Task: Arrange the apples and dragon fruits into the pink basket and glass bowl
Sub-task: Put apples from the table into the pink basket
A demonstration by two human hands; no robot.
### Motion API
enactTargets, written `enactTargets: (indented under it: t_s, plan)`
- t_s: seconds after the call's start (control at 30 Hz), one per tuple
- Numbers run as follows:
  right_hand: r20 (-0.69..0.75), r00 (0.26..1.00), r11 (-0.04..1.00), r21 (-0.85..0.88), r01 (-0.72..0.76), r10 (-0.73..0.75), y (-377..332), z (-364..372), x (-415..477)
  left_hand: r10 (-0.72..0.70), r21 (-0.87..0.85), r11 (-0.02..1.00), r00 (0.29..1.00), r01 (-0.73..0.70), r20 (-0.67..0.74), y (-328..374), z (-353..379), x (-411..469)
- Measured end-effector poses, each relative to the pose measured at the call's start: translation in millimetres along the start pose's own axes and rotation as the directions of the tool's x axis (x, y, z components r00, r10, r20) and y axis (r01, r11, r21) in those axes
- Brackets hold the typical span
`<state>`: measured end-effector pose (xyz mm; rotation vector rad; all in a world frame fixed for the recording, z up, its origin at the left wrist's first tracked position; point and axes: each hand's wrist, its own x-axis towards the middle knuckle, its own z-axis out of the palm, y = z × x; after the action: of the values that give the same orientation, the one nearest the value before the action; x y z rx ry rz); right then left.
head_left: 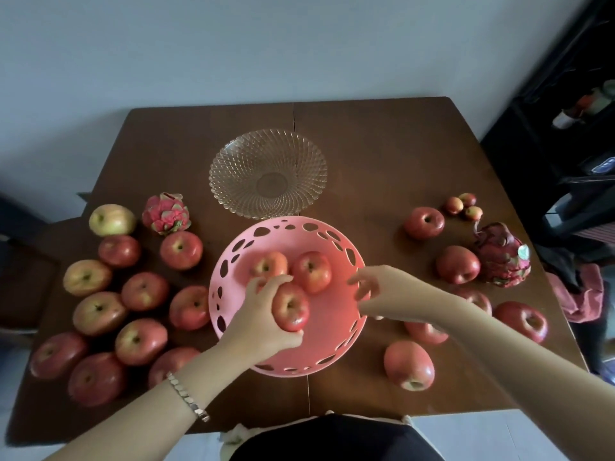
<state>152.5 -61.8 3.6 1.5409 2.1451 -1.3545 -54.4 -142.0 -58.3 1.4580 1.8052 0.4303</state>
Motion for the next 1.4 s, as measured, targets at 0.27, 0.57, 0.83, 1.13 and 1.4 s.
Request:
enactTargets:
  t_s: [0.27, 0.57, 0.83, 1.13, 1.4]
  plan:
    - [0.254, 0.950, 0.729, -0.683, 0.045, 0.180, 69, 50, -3, -0.059, 0.246, 0.966, 0.994, 0.081, -0.094, -28, 10, 2]
    - [0.099, 0.991, 0.686, -0.728, 0.011, 0.089, 77, 54, -7, -0.204, 0.348, 0.918, 0.979, 0.191, 0.000, -29, 12, 9]
    - [-0.266, 0.963, 0.989, -0.150, -0.007, -0.033, 4, -25, -28, -0.200, 0.325, 0.928, 0.980, 0.184, 0.016, -34, 13, 11]
    - [-0.003, 0.977, 0.977, 0.031, -0.212, 0.212, -17, 68, 59, -0.187, 0.366, 0.917, 0.981, 0.158, 0.044, -28, 9, 6]
    - [-0.124, 0.967, 0.974, 0.082, -0.212, 0.221, -2, 90, 71, -0.241, 0.300, 0.926, 0.971, 0.230, 0.000, -26, 16, 5]
